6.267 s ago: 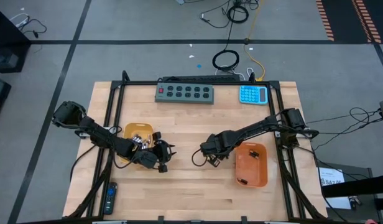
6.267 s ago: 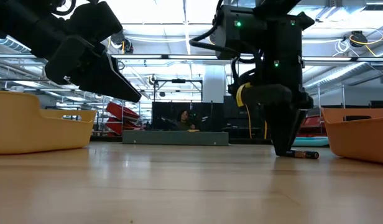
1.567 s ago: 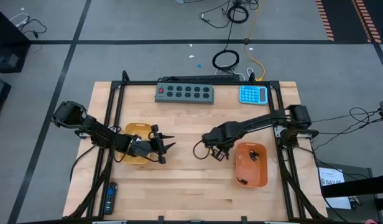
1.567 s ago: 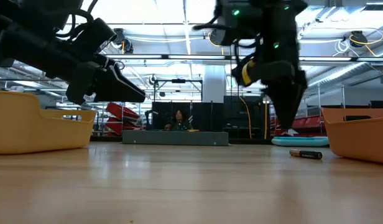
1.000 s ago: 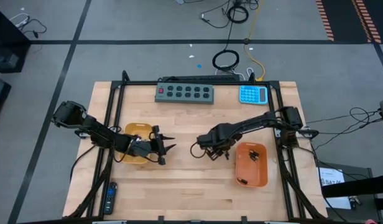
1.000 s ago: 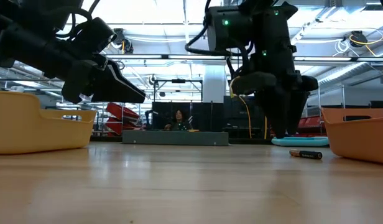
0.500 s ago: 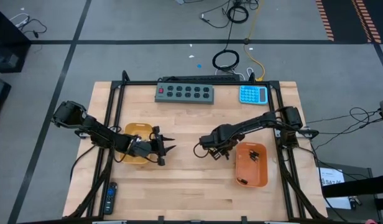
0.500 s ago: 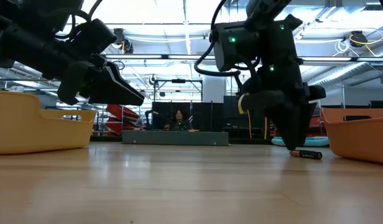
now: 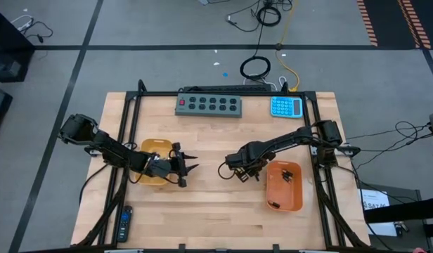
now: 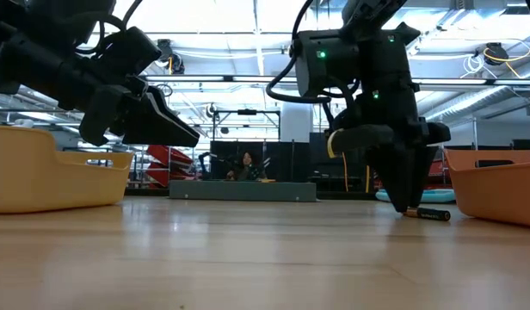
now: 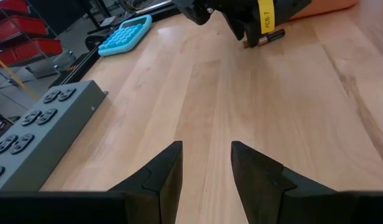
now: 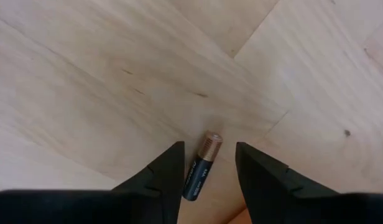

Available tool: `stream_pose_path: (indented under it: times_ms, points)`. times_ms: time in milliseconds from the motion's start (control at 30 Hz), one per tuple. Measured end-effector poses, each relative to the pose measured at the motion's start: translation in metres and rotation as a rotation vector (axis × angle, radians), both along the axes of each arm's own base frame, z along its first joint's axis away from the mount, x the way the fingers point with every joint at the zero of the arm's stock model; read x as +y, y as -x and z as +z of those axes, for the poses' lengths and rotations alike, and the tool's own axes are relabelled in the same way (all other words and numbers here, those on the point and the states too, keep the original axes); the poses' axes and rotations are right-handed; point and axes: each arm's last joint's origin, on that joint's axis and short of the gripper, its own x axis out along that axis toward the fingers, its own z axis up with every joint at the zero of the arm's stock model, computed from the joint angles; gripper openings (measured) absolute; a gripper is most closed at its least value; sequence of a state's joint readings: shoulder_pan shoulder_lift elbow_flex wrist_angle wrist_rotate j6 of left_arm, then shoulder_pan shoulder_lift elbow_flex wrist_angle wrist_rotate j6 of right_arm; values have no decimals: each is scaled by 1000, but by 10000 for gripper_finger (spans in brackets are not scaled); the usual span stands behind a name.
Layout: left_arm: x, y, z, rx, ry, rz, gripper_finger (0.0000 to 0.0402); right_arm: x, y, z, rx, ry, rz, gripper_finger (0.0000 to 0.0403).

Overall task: Sort batteries
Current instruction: Put the black battery into the orange bin

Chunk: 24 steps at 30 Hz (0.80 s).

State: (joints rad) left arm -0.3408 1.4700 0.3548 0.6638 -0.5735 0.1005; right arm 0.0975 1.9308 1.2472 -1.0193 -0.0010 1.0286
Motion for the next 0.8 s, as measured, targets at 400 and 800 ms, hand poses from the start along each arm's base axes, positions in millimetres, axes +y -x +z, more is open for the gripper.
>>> stream_pose_path:
  times_ms: [400,800]
  points:
    - [0,0,0,-1,6,3,146,0,-1,0,-7,-2,4,134]
    - [0,1,-1,12,3,4,146,-3,8,-22,-63,-62,-8,107]
